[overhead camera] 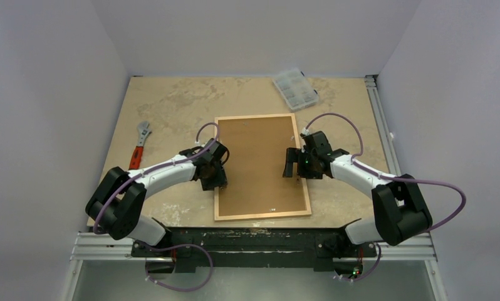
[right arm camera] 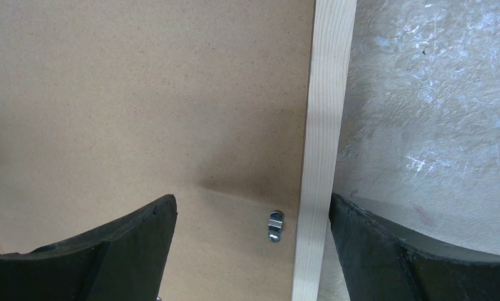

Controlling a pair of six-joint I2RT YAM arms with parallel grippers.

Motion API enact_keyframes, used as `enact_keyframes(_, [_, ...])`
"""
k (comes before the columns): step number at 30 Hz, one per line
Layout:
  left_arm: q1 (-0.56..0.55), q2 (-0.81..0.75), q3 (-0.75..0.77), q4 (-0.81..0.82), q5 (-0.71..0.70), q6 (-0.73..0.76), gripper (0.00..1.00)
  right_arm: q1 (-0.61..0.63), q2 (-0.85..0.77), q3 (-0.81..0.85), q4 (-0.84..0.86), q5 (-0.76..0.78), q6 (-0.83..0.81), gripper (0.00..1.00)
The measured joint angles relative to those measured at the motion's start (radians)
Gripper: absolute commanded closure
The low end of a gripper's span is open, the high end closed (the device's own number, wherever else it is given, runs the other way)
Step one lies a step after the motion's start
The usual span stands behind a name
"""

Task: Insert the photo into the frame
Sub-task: Install the photo frame at the center of the board.

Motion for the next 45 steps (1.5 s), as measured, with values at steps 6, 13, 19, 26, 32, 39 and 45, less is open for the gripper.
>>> enact_keyframes(6, [-0.006,0.004,0.005,-0.007,-0.008,0.000,1.00,0.000,0.002,0.004,-0.005,0.000,0.000,0.11])
enact_keyframes(13, [-0.014,-0.009,0.005,-0.019,-0.032,-0.005,1.00,0.000,0.003,0.008,-0.010,0.000,-0.003,0.11])
enact_keyframes(19, [-0.020,-0.055,-0.018,-0.047,-0.097,-0.019,1.00,0.008,0.004,0.008,-0.006,-0.029,-0.004,0.11])
enact_keyframes(26, [-0.020,-0.084,-0.026,-0.068,-0.110,-0.018,1.00,0.010,0.007,0.008,-0.003,-0.045,-0.005,0.11])
enact_keyframes(32, [-0.020,-0.098,-0.037,-0.061,-0.105,-0.016,0.60,0.010,0.007,0.008,-0.002,-0.048,-0.005,0.11])
enact_keyframes(39, [-0.019,-0.177,-0.055,-0.048,-0.074,-0.019,0.21,0.016,0.007,0.008,-0.001,-0.068,-0.004,0.11])
enact_keyframes(45, [0.002,-0.212,-0.063,-0.016,-0.030,-0.019,0.19,0.017,0.007,0.008,-0.001,-0.076,-0.004,0.12])
